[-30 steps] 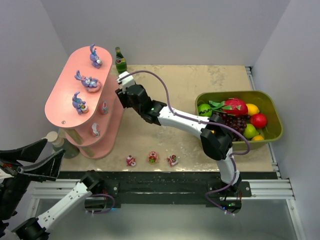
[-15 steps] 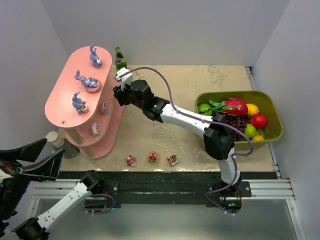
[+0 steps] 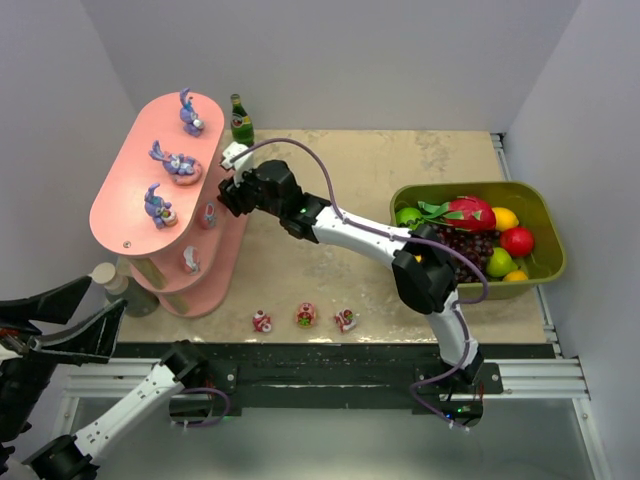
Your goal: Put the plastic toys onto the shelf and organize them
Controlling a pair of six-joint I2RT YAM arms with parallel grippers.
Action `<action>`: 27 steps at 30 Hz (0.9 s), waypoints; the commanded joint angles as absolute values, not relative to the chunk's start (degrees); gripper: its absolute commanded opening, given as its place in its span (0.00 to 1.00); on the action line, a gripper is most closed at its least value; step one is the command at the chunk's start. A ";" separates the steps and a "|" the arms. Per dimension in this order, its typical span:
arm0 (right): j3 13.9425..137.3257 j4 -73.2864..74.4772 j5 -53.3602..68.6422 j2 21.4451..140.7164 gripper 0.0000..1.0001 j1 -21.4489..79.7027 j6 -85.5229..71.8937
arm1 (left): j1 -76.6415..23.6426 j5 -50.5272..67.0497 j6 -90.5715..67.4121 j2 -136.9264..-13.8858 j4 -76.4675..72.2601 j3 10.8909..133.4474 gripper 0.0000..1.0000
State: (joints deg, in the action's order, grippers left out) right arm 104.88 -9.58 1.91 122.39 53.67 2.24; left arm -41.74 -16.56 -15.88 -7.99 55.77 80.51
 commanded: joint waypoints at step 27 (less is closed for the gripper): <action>116.46 -10.90 12.13 130.16 0.41 50.19 1.58 | -41.48 -16.35 -14.06 -9.84 54.75 80.95 1.00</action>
